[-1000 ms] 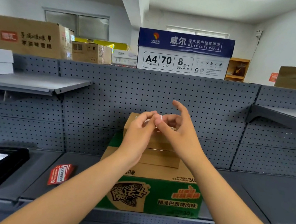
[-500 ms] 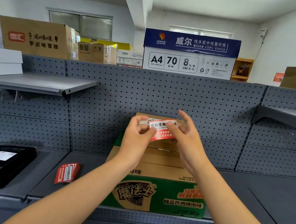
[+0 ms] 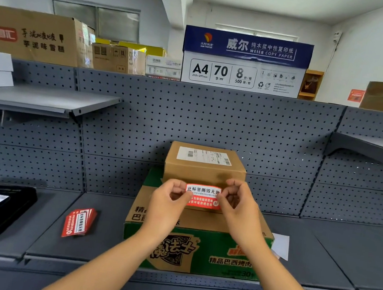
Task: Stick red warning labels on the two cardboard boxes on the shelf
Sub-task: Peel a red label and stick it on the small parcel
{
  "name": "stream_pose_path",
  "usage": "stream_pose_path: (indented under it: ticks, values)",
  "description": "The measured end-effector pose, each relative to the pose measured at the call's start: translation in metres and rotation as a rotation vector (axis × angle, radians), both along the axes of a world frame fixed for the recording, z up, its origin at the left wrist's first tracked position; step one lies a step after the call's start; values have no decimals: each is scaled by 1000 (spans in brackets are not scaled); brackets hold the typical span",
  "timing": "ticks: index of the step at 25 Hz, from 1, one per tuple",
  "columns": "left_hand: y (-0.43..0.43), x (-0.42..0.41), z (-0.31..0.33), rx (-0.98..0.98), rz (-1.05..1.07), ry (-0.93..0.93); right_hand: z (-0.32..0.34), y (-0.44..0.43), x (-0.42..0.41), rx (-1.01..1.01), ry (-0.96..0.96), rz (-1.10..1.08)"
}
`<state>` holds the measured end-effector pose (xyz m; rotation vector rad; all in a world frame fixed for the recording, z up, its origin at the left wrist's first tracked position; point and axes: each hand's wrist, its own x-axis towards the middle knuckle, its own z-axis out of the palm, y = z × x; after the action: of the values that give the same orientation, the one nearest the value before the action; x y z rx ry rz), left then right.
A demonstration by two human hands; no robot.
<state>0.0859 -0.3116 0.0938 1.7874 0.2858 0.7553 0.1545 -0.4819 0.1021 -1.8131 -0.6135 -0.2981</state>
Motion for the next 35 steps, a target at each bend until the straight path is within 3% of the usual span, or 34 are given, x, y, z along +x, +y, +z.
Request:
stream_pose_path:
  ticks: [13,25,35]
  values:
    - [1,16,-10,287,159,-38,-19,16,23,-50,-83,-132]
    - [14,32,-12,402,289,68,-19,25,32,-193,-167,-204]
    - [15,42,-16,369,290,37,-21,29,40,-199,-171,-230]
